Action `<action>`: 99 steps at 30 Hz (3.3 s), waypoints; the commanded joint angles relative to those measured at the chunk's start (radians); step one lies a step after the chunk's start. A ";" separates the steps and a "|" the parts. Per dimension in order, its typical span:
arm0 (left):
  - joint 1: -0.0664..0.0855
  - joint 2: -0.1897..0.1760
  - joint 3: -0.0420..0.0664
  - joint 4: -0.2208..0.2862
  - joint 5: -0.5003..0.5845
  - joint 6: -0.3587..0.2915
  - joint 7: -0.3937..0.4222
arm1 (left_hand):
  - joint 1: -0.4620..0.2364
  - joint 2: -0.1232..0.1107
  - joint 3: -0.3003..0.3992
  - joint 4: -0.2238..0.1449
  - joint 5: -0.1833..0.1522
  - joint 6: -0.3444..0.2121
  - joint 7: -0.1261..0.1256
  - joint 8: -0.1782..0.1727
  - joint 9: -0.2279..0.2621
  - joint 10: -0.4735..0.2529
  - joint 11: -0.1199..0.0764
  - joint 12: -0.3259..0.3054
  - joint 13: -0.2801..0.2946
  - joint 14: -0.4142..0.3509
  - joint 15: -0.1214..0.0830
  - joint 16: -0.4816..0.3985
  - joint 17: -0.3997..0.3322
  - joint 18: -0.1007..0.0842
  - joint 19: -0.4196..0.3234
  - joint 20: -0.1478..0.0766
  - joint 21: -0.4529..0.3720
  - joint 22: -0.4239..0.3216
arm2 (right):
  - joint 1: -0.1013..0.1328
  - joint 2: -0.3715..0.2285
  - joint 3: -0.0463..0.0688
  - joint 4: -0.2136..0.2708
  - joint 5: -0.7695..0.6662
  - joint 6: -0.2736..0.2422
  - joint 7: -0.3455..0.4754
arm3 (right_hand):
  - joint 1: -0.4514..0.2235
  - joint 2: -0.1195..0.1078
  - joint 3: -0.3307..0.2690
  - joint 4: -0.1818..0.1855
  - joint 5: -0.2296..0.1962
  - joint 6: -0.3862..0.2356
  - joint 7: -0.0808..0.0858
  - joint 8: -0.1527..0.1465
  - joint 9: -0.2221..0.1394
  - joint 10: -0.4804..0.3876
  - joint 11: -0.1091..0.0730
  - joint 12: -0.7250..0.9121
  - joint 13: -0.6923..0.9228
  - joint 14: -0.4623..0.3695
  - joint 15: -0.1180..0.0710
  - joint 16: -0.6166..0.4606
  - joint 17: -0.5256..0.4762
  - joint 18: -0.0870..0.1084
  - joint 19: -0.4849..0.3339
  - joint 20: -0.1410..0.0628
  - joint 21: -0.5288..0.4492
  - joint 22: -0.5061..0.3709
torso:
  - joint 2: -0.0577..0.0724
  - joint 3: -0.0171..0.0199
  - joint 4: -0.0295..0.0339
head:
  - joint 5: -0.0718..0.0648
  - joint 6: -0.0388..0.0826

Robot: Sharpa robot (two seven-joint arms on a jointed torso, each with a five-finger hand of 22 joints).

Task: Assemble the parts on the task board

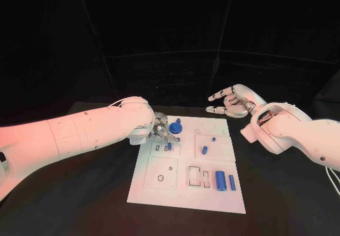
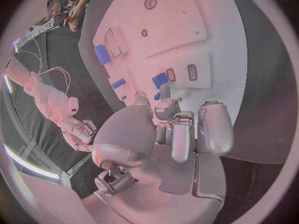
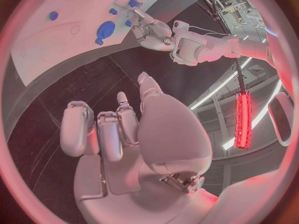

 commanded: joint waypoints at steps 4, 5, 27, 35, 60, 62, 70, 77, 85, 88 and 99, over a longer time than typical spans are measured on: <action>0.002 0.013 0.000 -0.017 -0.028 0.053 -0.013 | -0.002 0.009 -0.004 -0.001 0.002 -0.009 0.000 0.005 0.003 0.002 -0.007 0.004 0.003 0.104 -0.006 0.006 0.263 -0.016 0.032 -0.006 0.005 0.005 | 0.003 0.003 0.000 -0.002 0.004 0.016 -0.010 | 0.000 0.009 -0.008 0.000 0.006 0.004 0.000 0.007 0.001 -0.005 -0.002 -0.005 0.055 0.069 -0.005 -0.005 0.109 -0.003 -0.004 -0.002 -0.005 -0.001 | 0.001 -0.0001 0.0005 | -0.001 -0.006; 0.002 0.014 0.000 -0.019 -0.029 0.054 -0.013 | -0.002 0.009 -0.004 -0.001 0.002 -0.010 0.000 0.005 0.004 0.003 -0.007 0.005 0.003 0.104 -0.006 0.006 0.263 -0.016 0.032 -0.006 0.005 0.005 | 0.003 0.004 0.000 -0.003 0.004 0.016 -0.010 | 0.000 0.009 -0.008 0.000 0.006 0.004 0.000 0.007 0.001 -0.005 -0.002 -0.005 0.055 0.069 -0.005 -0.005 0.109 -0.003 -0.004 -0.002 -0.005 -0.001 | 0.001 -0.0002 0.0006 | -0.001 -0.006; 0.001 0.039 0.000 -0.047 -0.031 0.100 -0.018 | 0.039 0.022 0.007 -0.024 0.003 -0.028 0.001 0.025 0.032 -0.001 -0.006 0.013 0.007 0.104 -0.005 0.006 0.263 -0.017 0.028 -0.004 0.010 0.014 | 0.002 0.016 0.000 -0.012 -0.003 0.030 -0.018 | 0.000 0.014 -0.009 0.000 0.014 0.004 0.000 0.008 0.000 -0.005 -0.002 -0.005 0.055 0.069 -0.006 -0.007 0.106 -0.003 -0.005 -0.003 -0.007 -0.004 | 0.000 0.0008 0.0017 | -0.003 -0.015; -0.001 0.047 0.000 -0.057 -0.031 0.103 -0.018 | 0.050 0.024 0.012 -0.032 0.003 -0.031 0.001 0.029 0.038 0.000 -0.006 0.016 0.010 0.104 -0.005 0.006 0.263 -0.017 0.028 -0.004 0.013 0.018 | 0.002 0.015 0.000 -0.011 -0.009 0.035 -0.024 | 0.002 0.015 -0.009 -0.001 0.015 0.004 -0.001 0.008 0.000 -0.005 -0.002 -0.005 0.055 0.069 -0.006 -0.007 0.106 -0.003 -0.005 -0.003 -0.007 -0.004 | 0.000 0.0011 0.0034 | -0.005 -0.019; -0.006 0.070 -0.003 -0.079 -0.031 0.111 -0.019 | 0.086 0.026 0.028 -0.065 0.003 -0.038 0.002 0.035 0.051 0.001 -0.005 0.022 0.014 0.104 -0.005 0.006 0.263 -0.018 0.026 -0.004 0.018 0.027 | 0.002 0.019 0.000 -0.015 -0.011 0.041 -0.031 | 0.009 0.023 -0.007 -0.006 0.025 0.006 -0.001 0.010 0.000 -0.005 -0.004 -0.005 0.055 0.069 -0.007 -0.008 0.105 -0.002 -0.006 -0.004 -0.008 -0.007 | 0.001 0.0019 0.0033 | -0.007 -0.018; -0.006 0.070 -0.003 -0.078 -0.031 0.111 -0.019 | 0.112 0.034 0.044 -0.086 0.003 -0.041 0.002 0.037 0.056 0.000 -0.006 0.022 0.014 0.104 -0.005 0.006 0.263 -0.018 0.025 -0.004 0.018 0.028 | 0.002 0.019 0.000 -0.016 -0.011 0.042 -0.031 | 0.009 0.023 -0.007 -0.006 0.025 0.006 -0.001 0.010 0.000 -0.005 -0.004 -0.005 0.055 0.069 -0.007 -0.008 0.105 -0.002 -0.006 -0.004 -0.008 -0.007 | 0.001 0.0014 0.0039 | -0.008 -0.018; -0.008 0.069 -0.003 -0.074 -0.031 0.108 -0.018 | 0.173 0.051 0.093 -0.144 0.003 -0.051 -0.002 0.033 0.062 -0.003 -0.009 0.020 0.011 0.104 -0.007 0.006 0.263 -0.017 0.022 -0.005 0.018 0.029 | 0.002 0.022 0.000 -0.019 -0.011 0.043 -0.031 | 0.010 0.024 -0.007 -0.006 0.026 0.006 -0.002 0.010 0.000 -0.005 -0.004 -0.005 0.055 0.069 -0.007 -0.008 0.105 -0.002 -0.006 -0.004 -0.008 -0.006 | 0.001 0.0015 0.0035 | -0.008 -0.017; -0.008 0.065 -0.003 -0.072 0.017 0.098 -0.015 | 0.283 0.096 0.207 -0.236 0.004 -0.074 -0.008 0.008 0.056 -0.014 -0.017 0.008 0.002 0.104 -0.015 0.006 0.263 -0.012 0.015 -0.011 0.003 0.009 | 0.002 0.024 0.000 -0.023 -0.011 0.044 -0.032 | 0.010 0.024 -0.007 -0.007 0.027 0.006 -0.002 0.010 0.000 -0.005 -0.004 -0.005 0.055 0.069 -0.007 -0.008 0.105 -0.003 -0.006 -0.004 -0.008 -0.006 | 0.001 0.0018 0.0037 | -0.010 -0.018; -0.009 0.036 -0.003 -0.052 0.102 0.047 -0.009 | 0.224 0.053 0.398 -0.296 0.001 -0.075 0.003 -0.007 0.058 -0.018 -0.010 -0.006 -0.015 0.104 -0.004 0.006 0.263 -0.010 0.011 -0.007 -0.005 0.005 | 0.002 0.026 0.000 -0.029 -0.011 0.044 -0.031 | 0.010 0.024 -0.007 -0.007 0.027 0.006 -0.002 0.010 0.000 -0.005 -0.004 -0.005 0.055 0.069 -0.007 -0.008 0.105 -0.003 -0.006 -0.004 -0.008 -0.006 | 0.001 0.0018 0.0053 | -0.011 -0.022; -0.009 0.020 -0.003 -0.036 0.128 0.021 -0.006 | 0.160 0.009 0.521 -0.314 0.005 -0.071 0.006 -0.006 0.066 -0.015 -0.011 -0.005 -0.018 0.104 -0.003 0.006 0.263 -0.010 0.011 -0.005 -0.008 0.006 | 0.002 0.026 0.000 -0.031 -0.011 0.045 -0.031 | 0.010 0.024 -0.007 -0.007 0.027 0.006 -0.002 0.010 0.000 -0.005 -0.004 -0.005 0.055 0.069 -0.007 -0.008 0.105 -0.003 -0.006 -0.004 -0.008 -0.006 | 0.002 0.0016 0.0057 | -0.012 -0.022; -0.011 -0.047 -0.004 0.043 0.199 -0.082 0.005 | 0.036 -0.094 0.791 -0.342 0.004 -0.066 0.003 0.011 0.095 -0.006 -0.008 0.002 -0.021 0.104 -0.006 0.006 0.263 -0.010 0.013 -0.004 -0.013 0.010 | 0.002 0.031 0.000 -0.040 -0.011 0.048 -0.034 | 0.011 0.026 -0.007 -0.007 0.028 0.006 -0.002 0.011 -0.001 -0.005 -0.004 -0.005 0.055 0.068 -0.008 -0.008 0.103 -0.002 -0.006 -0.004 -0.008 -0.007 | 0.002 0.0018 0.0055 | -0.005 -0.023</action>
